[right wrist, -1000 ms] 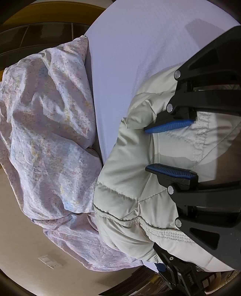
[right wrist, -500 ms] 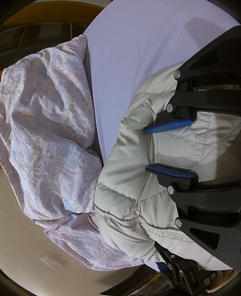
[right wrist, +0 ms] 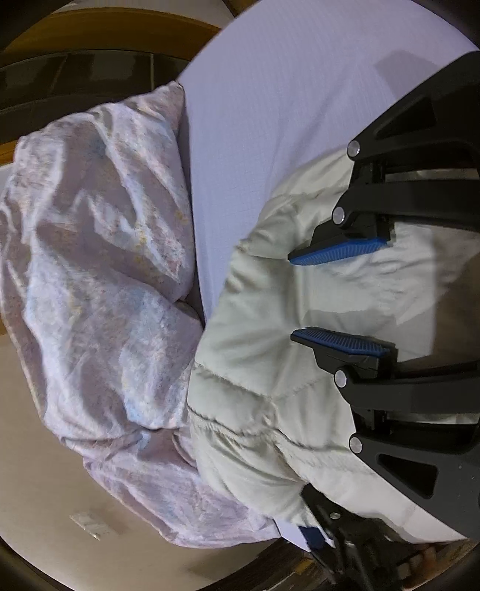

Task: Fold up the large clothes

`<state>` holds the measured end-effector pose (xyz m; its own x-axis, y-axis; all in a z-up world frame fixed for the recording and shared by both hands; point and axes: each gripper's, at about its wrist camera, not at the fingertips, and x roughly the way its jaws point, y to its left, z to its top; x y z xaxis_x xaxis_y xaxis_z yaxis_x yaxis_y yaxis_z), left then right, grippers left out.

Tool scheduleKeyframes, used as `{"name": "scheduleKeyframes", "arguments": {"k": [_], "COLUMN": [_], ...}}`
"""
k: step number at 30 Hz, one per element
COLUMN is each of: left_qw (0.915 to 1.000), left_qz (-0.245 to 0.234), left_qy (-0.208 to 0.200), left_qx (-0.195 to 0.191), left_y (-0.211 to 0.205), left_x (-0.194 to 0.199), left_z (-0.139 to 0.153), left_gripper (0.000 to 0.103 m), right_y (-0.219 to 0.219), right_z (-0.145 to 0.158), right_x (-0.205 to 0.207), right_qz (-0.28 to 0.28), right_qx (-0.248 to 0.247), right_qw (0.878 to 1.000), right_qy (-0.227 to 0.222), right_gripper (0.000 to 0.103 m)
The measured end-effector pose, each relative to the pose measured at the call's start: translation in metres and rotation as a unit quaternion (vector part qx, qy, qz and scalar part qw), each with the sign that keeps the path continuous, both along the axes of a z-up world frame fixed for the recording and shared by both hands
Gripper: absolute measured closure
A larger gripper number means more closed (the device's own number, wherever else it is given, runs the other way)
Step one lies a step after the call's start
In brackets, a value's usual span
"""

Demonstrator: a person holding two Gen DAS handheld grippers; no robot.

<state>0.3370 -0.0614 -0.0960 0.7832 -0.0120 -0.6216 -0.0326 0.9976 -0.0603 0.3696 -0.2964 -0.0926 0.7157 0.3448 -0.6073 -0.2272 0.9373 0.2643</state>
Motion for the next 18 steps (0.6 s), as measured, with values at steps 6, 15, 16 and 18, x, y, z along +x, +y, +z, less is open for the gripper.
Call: {"name": "scheduleKeyframes", "arguments": {"k": [6,15,16,18], "left_qw": [1.0,0.9991,0.999,0.9983], "left_qz": [-0.002,0.007,0.008,0.012], "left_qy": [-0.007,0.001,0.003,0.005], "left_qx": [-0.002,0.042,0.044,0.056], "left_y": [0.009,-0.011,-0.012,-0.016], "left_x": [-0.006,0.007,0.008,0.011], "left_z": [0.01,0.0,-0.002,-0.005], "left_gripper": [0.002,0.002,0.002,0.002], "right_y": [-0.025,-0.018,-0.019,-0.018], "right_z": [0.008,-0.016,-0.018,-0.021], "right_x": [-0.038,-0.039,-0.038,-0.038], "right_qz": [0.005,0.009,0.009,0.01], "right_qx": [0.021,0.001,0.004,0.002], "right_qw": [1.0,1.0,1.0,1.0], "right_qy": [-0.014,0.001,0.001,-0.002], "right_gripper": [0.064,0.064,0.064,0.064]}}
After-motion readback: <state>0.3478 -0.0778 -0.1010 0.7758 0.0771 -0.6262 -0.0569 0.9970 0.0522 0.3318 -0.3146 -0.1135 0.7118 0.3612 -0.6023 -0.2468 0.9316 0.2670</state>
